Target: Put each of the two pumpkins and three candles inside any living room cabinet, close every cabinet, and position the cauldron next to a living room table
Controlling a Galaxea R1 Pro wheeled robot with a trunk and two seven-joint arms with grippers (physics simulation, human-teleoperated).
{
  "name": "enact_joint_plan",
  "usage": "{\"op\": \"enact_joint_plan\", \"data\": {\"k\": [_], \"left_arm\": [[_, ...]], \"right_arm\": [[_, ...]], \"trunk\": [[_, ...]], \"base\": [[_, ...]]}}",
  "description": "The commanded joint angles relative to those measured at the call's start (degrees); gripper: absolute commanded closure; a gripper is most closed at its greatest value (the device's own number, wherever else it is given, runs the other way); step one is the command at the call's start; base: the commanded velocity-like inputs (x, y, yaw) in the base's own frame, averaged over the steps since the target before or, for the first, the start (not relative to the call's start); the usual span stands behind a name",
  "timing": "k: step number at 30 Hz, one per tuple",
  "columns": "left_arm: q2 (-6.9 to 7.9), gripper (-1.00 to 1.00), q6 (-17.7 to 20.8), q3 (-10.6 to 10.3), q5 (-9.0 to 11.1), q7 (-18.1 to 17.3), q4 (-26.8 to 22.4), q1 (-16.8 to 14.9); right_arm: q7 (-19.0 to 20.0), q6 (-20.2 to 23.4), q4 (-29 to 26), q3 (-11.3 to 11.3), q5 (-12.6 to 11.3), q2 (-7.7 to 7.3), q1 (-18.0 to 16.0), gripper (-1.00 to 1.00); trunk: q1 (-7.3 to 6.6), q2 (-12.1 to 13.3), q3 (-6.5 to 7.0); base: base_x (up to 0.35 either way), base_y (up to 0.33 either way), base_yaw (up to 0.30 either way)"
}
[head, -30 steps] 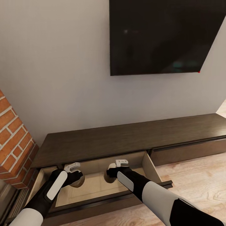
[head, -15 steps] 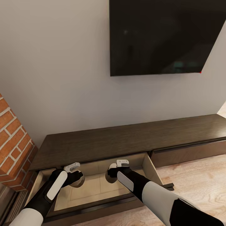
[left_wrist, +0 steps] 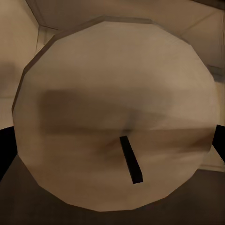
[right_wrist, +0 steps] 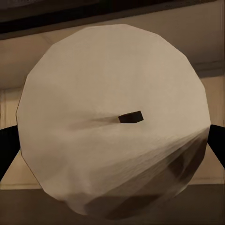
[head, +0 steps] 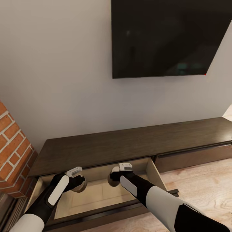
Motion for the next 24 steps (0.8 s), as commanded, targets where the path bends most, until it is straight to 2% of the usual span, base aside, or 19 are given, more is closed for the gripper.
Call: {"op": "enact_joint_plan", "data": {"k": [1,10,24], "left_arm": [[0.07,1.00,0.1,-0.2,0.5,0.6,-0.1,0.0],[0.08,1.00,0.1,-0.2,0.5,0.6,-0.1,0.0],[0.09,1.00,0.0,-0.2,0.5,0.6,0.0,0.0]], "right_arm": [[-0.4,0.1,-0.1,0.4,-0.3,-0.05,-0.1,1.00],[0.1,0.1,-0.3,0.5,-0.2,-0.09,-0.1,1.00],[0.3,0.0,-0.6,0.7,0.1,-0.09,-0.1,1.00]], "trunk": [[-0.01,0.0,-0.05],[-0.01,0.0,-0.05],[-0.01,0.0,-0.05]], "base": [[0.000,0.000,-0.180],[-0.042,0.054,-0.226],[-0.022,0.041,-0.014]]}}
